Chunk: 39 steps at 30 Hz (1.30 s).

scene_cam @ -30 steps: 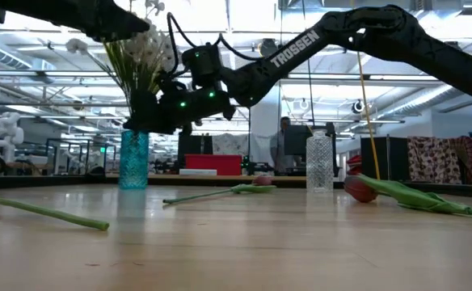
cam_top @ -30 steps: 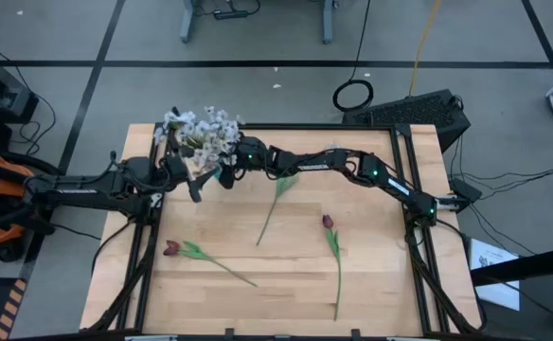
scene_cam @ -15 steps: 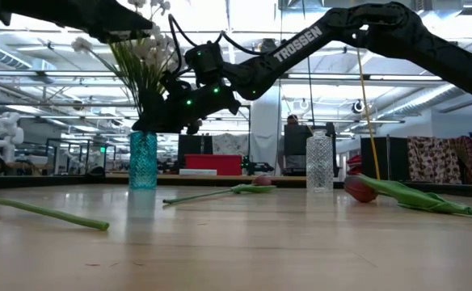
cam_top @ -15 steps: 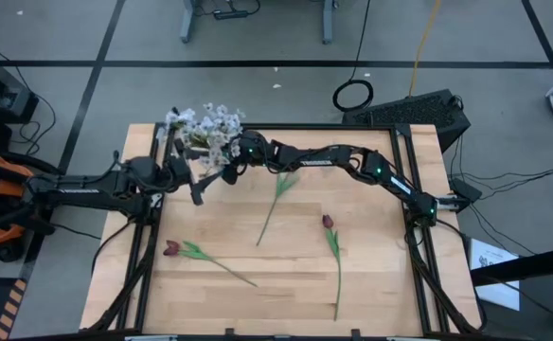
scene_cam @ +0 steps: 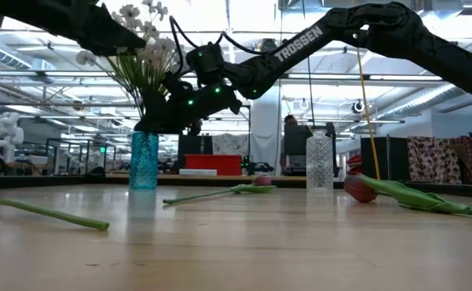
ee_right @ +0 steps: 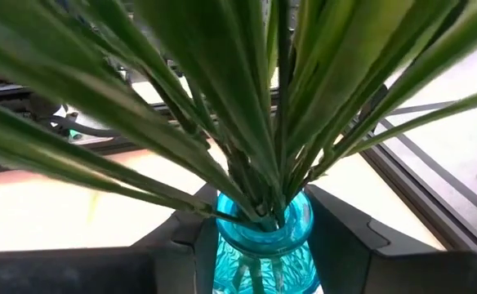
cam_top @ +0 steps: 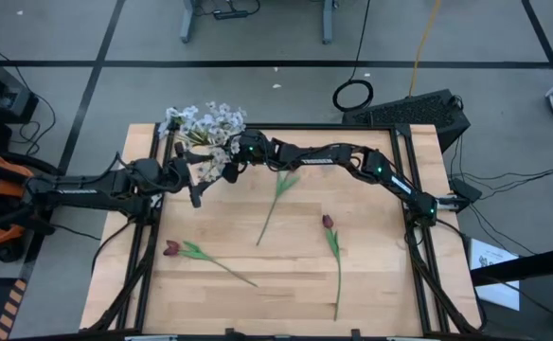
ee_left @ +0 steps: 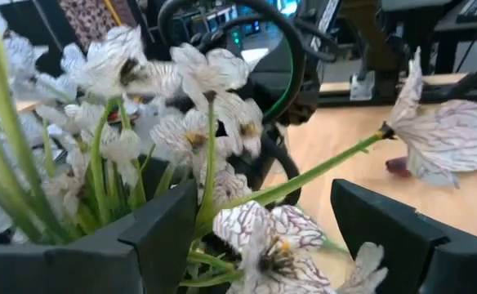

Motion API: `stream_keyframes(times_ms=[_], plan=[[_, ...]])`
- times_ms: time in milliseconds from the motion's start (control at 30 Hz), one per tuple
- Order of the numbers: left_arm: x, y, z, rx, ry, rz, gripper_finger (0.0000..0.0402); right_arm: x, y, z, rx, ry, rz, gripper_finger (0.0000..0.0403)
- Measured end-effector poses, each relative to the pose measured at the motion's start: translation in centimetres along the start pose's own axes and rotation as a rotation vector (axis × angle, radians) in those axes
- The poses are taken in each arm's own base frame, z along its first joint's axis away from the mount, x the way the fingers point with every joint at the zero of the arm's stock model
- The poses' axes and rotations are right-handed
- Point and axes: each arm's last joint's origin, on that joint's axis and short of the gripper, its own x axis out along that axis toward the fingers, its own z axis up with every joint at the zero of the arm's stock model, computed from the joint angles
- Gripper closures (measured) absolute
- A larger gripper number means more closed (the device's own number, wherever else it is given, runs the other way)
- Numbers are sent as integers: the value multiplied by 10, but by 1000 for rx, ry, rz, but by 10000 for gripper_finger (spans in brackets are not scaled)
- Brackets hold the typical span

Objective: Sort flowers into vase by color
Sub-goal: Put the white flowers into the blue vase

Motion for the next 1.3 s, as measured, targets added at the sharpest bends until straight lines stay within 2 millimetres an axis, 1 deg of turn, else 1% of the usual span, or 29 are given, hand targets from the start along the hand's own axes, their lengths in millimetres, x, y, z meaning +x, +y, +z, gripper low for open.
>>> stream_keyframes(times_ms=[367,667,933,1100,1300], plan=[[-11,0,-8,-21,72,-28,113,0,-3,-1,1,5,-11,262],[-22,-1,-5,-24,24,-57,113,0,-4,-2,0,12,-13,262],[-32,2,-13,-12,75,-65,114,0,-7,-2,-1,14,-13,262],[-35,4,-10,-9,41,-61,114,0,-7,-2,-2,14,-13,262],[-39,6,-1,-5,-69,-73,113,0,-7,-2,-3,14,-13,261]])
